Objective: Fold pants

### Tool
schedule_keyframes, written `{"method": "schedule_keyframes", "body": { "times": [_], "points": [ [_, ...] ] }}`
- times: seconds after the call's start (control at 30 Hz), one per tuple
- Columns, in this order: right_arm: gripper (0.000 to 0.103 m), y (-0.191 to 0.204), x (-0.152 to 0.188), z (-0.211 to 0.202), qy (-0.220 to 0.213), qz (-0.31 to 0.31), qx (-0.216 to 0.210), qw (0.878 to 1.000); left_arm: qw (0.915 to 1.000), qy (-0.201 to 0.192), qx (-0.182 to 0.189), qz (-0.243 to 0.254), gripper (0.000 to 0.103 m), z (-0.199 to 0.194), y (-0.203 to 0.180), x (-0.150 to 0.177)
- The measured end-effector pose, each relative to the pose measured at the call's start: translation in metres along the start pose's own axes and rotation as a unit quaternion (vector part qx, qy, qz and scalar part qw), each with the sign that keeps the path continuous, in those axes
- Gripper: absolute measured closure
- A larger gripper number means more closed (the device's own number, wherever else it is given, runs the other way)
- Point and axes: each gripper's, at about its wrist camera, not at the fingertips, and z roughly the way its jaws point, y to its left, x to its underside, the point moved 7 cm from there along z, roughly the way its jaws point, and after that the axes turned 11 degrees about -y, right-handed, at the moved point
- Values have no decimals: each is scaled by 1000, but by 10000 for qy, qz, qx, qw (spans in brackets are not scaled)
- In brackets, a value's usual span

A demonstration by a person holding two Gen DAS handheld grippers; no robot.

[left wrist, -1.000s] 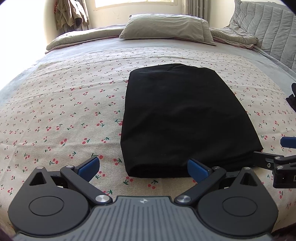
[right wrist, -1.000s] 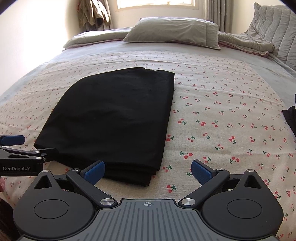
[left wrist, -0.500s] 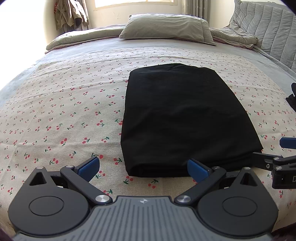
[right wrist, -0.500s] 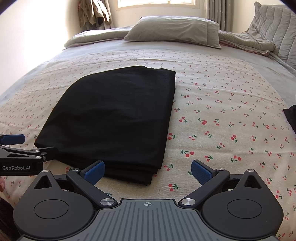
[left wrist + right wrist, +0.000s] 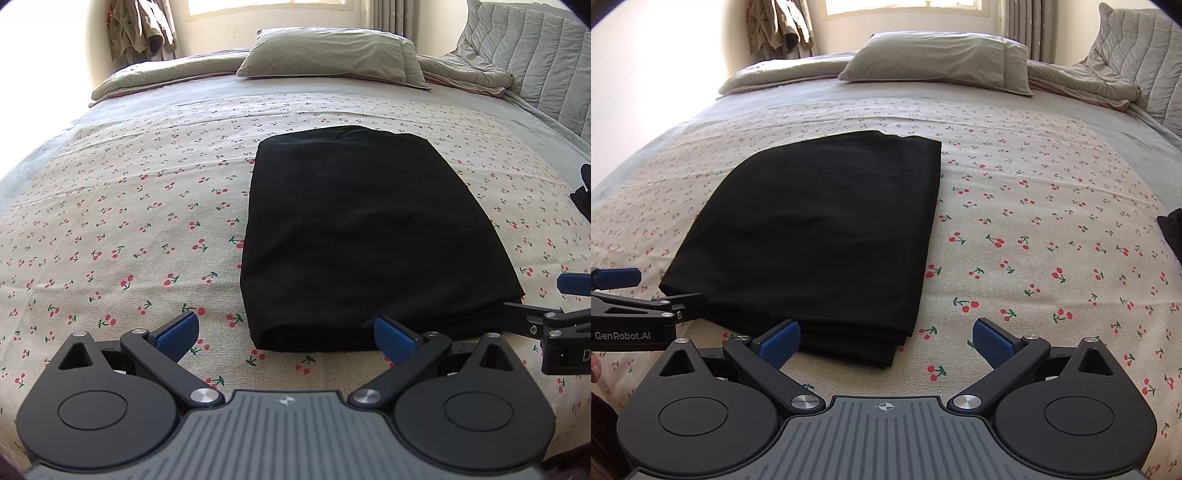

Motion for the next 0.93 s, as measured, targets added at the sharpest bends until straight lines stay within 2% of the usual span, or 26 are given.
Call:
{"method": "schedule_keyframes", "body": {
  "times": [0.93],
  "points": [
    [2, 0, 4, 4, 52, 46, -39, 10000, 10000, 22, -5, -26, 0, 0, 1, 1]
  ]
}}
